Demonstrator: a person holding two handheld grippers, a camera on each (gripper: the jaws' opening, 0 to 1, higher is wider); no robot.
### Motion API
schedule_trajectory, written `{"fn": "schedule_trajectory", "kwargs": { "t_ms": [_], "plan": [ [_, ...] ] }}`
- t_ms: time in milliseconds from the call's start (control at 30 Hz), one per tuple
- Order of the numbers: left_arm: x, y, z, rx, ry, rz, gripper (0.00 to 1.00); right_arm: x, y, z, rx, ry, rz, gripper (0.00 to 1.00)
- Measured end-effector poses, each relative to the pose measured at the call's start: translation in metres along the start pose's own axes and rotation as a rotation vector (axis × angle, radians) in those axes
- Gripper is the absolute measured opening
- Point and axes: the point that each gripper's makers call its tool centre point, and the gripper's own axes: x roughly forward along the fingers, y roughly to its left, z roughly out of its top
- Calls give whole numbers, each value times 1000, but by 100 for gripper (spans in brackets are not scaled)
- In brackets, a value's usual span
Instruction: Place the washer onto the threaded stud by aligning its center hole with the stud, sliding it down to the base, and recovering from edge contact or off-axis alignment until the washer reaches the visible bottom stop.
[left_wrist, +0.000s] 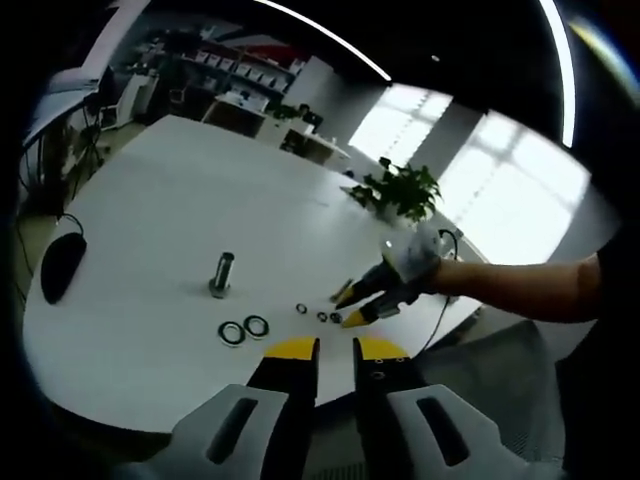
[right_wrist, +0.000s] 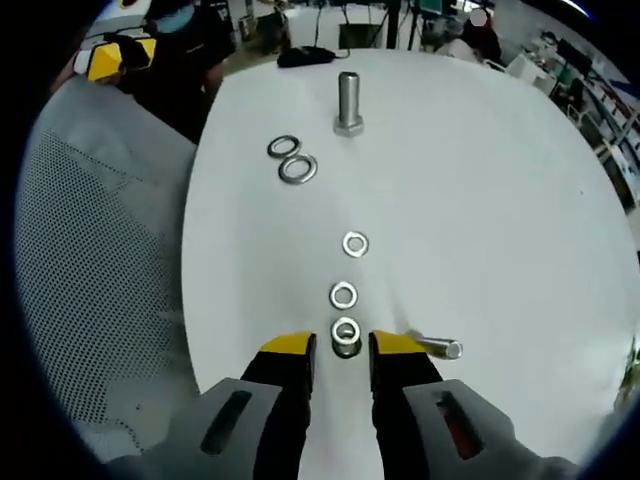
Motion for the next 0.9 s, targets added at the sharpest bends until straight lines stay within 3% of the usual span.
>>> {"fn": "schedule_trajectory", "kwargs": {
  "t_ms": [267,400,467,600,900],
  "plan": [
    [1,-1,-2,-17,8,-9,10,4,-2,-1,-32,19,-2,22],
    [2,0,-1,-7,10,-3,10,5,-5,0,5,3,-6,19],
    [2,1,-1,-7,8,-2,10,5,-4,0,-73,7,-7,18],
    [2,1,-1,-7,6,0,10,6,1,0,-105,12,1,15],
    [1,3,0,-8,-3,12,10,6,0,4,-67,5,6,17]
  ]
}}
